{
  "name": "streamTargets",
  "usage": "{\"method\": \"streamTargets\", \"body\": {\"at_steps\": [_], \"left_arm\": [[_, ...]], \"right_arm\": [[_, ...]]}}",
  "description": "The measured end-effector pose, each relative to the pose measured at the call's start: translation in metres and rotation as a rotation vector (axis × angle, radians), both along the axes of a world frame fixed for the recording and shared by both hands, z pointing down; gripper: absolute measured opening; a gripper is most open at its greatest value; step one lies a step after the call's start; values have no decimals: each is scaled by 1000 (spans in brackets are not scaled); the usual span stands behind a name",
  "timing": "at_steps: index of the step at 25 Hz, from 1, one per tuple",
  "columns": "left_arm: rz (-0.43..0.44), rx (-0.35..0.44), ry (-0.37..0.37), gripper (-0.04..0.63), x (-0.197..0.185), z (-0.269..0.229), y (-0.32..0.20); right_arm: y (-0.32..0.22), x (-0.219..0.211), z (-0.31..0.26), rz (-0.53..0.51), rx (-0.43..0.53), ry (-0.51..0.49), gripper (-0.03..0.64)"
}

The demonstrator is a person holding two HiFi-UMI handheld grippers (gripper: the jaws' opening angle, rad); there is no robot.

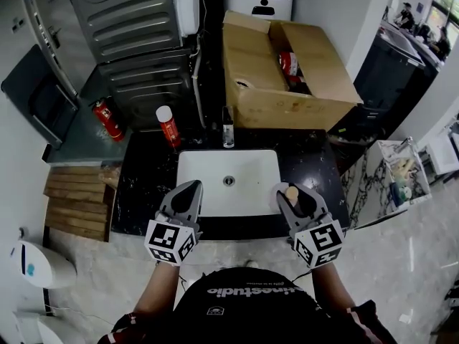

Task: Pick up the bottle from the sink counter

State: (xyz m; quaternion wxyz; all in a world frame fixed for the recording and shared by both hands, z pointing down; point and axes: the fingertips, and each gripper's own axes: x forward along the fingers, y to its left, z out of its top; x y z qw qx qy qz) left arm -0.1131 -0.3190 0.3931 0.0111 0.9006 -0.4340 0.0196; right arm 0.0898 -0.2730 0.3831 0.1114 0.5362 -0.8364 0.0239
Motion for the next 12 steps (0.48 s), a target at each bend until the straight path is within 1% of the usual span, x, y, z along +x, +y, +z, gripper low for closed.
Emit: {"method": "streamTargets", "body": {"at_steps": [12], "left_arm": [[16,7,7,11,5,-5,1]], "right_arm": [[7,2,-2,11,-1,3,166]]}}
